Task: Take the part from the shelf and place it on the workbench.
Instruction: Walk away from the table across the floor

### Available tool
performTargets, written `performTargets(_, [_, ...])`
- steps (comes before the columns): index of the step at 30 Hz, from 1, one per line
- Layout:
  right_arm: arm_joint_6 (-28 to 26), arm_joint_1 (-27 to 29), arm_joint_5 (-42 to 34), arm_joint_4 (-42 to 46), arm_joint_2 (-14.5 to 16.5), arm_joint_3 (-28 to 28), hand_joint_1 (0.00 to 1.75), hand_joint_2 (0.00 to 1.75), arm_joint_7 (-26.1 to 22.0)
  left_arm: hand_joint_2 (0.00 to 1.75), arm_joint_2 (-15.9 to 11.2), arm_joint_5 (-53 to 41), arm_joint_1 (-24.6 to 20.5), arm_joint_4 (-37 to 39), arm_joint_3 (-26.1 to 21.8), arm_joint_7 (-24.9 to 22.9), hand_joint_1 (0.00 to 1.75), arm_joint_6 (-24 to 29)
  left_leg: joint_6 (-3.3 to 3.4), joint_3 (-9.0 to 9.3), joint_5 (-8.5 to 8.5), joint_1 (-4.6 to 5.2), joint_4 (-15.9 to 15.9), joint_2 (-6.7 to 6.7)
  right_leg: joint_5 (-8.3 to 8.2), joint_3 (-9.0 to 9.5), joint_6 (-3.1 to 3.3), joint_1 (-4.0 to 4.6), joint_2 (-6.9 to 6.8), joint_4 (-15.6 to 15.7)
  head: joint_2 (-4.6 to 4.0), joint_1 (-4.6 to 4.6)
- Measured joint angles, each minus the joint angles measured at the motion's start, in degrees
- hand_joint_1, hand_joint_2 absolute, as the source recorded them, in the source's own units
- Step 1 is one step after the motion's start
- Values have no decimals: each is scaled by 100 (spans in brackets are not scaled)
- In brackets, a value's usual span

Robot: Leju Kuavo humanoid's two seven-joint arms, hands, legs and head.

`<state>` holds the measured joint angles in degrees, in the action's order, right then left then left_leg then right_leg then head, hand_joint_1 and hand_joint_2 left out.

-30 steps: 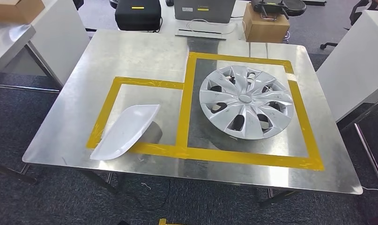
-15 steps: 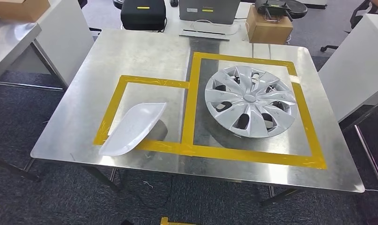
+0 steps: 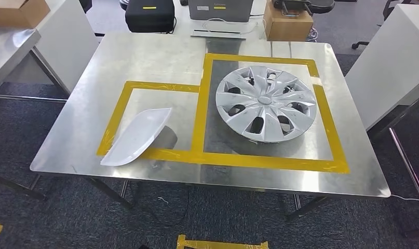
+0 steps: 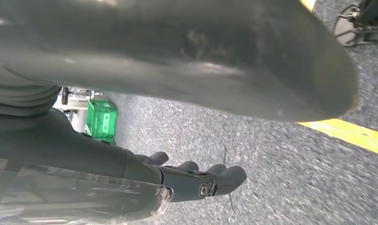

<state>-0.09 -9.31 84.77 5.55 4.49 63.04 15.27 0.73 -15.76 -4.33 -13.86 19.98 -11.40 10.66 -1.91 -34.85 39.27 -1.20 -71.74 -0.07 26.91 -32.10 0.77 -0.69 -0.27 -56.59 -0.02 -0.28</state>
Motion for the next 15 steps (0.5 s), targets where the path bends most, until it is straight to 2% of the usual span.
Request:
performTargets(1, [0, -1, 10, -1, 1, 13, 0, 0, 1, 0, -3, 4, -1, 3, 7, 0, 0, 3, -37, 119, -129, -29, 141, 6, -18, -60, -24, -19, -3, -42, 0, -2])
performTargets(2, [-1, -4, 22, -1, 1, 28, 0, 0, 1, 0, -5, 11, -4, 5, 14, 3, 0, 7, -77, 322, -309, -61, 445, 13, -34, -121, -54, -43, -2, -94, 0, -6])
performTargets(3, [-3, -10, 34, 0, -4, 44, 0, 0, 1, 0, -5, 20, -13, 7, 21, 6, 0, 10, -119, 536, -418, -81, 791, 9, -49, -181, -91, -62, 3, -146, 0, -21])
performTargets(4, [-5, -17, 44, 2, -8, 57, 0, 0, 0, 0, -3, 28, -20, 8, 25, 10, 0, 13, -115, 691, -512, -89, 1053, -7, -65, -231, -134, -70, 14, -194, 0, -37])
performTargets(5, [-8, -24, 50, 3, -11, 67, 0, 0, -1, 0, -1, 37, -26, 9, 27, 14, 0, 15, -92, 763, -537, -89, 1210, -26, -88, -265, -183, -70, 26, -230, 0, -48])
performTargets(6, [-9, -28, 55, 4, -14, 75, 0, 0, -3, 0, 0, 43, -31, 11, 29, 15, 0, 16, -43, 755, -529, -75, 1247, -45, -124, -287, -228, -68, 40, -241, 0, -53])
performTargets(8, [-9, -20, 65, 1, -11, 84, 0, 0, -7, 0, -6, 55, -33, 17, 32, 16, 0, 18, 93, 666, -602, -57, 1235, -50, -197, -311, -308, -83, 61, -223, 0, -34])
performTargets(9, [-8, -7, 75, -1, -9, 87, 0, 0, -9, 0, -8, 61, -38, 20, 34, 17, 0, 20, 158, 615, -655, -49, 1235, -44, -145, -337, -333, -96, 61, -244, 0, -20])
performTargets(10, [-7, 5, 86, -3, -8, 93, 0, 0, -11, 0, -8, 69, -43, 21, 36, 18, 0, 21, 218, 553, -715, -41, 1241, -37, 22, -378, -350, -102, 56, -350, 0, -2])
performTargets(11, [-5, 13, 98, -4, -7, 101, 0, 0, -13, 0, -8, 78, -48, 22, 39, 19, 0, 23, 268, 477, -781, -30, 1246, -31, 293, -440, -356, -101, 50, -569, 0, 17])
performTargets(13, [-7, 6, 125, -6, -12, 116, 0, 0, -31, 0, -8, 108, -47, 23, 60, 26, 0, 32, 323, 316, -908, 16, 1241, -23, 904, -558, -340, -78, 44, -1235, 0, 54])
performTargets(14, [-10, -1, 140, -6, -15, 120, 0, 0, -47, 0, -8, 124, -45, 26, 74, 33, 0, 38, 338, 231, -973, 45, 1237, -18, 1063, -572, -320, -61, 44, -1537, 0, 65])
performTargets(15, [-15, -7, 154, -6, -18, 121, 0, 0, -68, 0, -8, 143, -44, 29, 91, 44, 0, 48, 350, 148, -1036, 76, 1233, -11, 1077, -519, -286, -38, 44, -1702, 0, 72])
